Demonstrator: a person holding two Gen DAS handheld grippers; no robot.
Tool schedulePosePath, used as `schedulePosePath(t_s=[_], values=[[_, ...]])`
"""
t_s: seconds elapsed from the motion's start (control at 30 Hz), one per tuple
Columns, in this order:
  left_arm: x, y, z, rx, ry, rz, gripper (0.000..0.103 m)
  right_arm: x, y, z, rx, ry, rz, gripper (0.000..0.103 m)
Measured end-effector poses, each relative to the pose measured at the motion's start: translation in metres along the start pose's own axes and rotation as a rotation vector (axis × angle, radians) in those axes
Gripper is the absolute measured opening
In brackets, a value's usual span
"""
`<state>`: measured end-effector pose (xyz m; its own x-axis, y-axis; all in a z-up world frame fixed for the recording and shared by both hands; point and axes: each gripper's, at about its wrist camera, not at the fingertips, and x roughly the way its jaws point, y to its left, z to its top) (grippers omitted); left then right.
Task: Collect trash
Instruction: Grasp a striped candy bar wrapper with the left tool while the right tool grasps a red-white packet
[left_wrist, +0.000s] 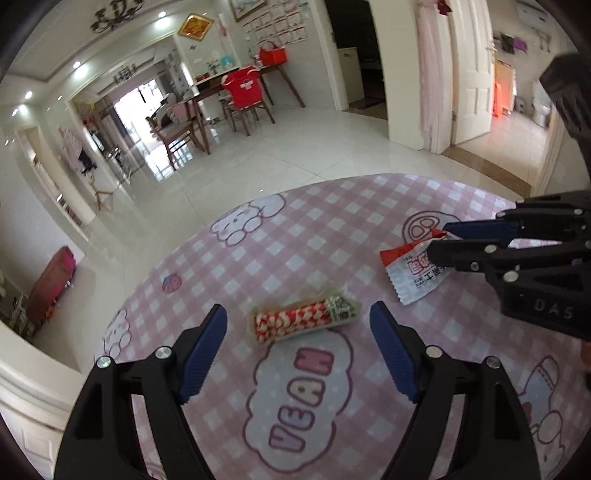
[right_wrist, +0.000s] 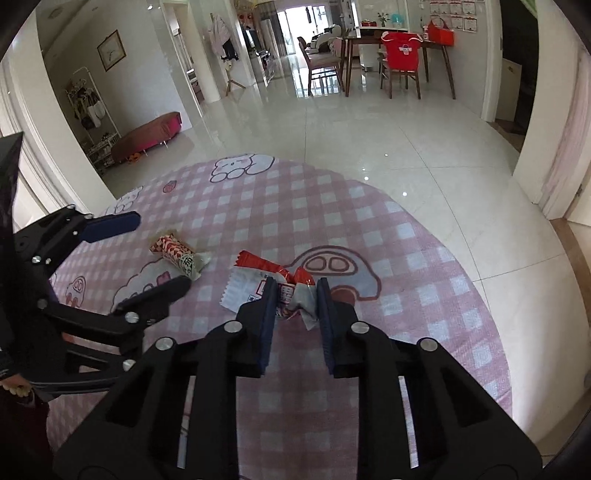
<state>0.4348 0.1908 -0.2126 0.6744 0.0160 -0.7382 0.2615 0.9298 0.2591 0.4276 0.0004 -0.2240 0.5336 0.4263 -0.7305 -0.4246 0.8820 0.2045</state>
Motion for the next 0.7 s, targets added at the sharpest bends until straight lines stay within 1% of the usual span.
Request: schedulePosePath(t_s=[0.13,0.17,0.23,0.27,0.3,0.37,0.43,0.5,0.57,0.7], values=[[0.012,-0.013,0.004,0.094,-0.016,0.010,0.078,-0.006,-0.009,0.000,0.022,-0.023,0.007,0.021],[0.012,-0.013,0.003,0.092,-0.027,0.002,0.077,-0.008,-0.011,-0.001,0.024,-0.026,0.012,0.021],[0.014,-0.007,0.005,0.058,-0.014,-0.058,0.069,-0.010,-0.012,-0.001,0.027,-0.029,0.020,0.021],[0.015,-0.001,0.004,0.012,-0.002,-0.115,0.061,-0.011,-0.012,-0.002,0.027,-0.031,0.022,0.021],[0.015,0.003,0.003,-0.013,0.000,-0.145,0.055,-0.011,-0.012,-0.002,0.027,-0.034,0.028,0.021],[0.016,0.006,0.001,-0.023,-0.009,-0.142,0.049,-0.013,-0.011,-0.002,0.033,-0.038,0.041,0.021],[0.017,0.008,0.001,-0.042,0.000,-0.149,0.044,-0.014,-0.011,-0.002,0.034,-0.041,0.049,0.021],[0.015,0.005,0.001,-0.043,0.006,-0.153,0.034,-0.017,-0.008,-0.003,0.033,-0.047,0.057,0.021],[0.014,-0.001,0.002,-0.028,0.012,-0.129,0.030,-0.021,-0.005,-0.004,0.030,-0.053,0.058,0.021],[0.011,-0.010,0.003,-0.035,0.034,-0.088,0.020,-0.028,-0.007,-0.008,0.041,-0.063,0.061,0.020]])
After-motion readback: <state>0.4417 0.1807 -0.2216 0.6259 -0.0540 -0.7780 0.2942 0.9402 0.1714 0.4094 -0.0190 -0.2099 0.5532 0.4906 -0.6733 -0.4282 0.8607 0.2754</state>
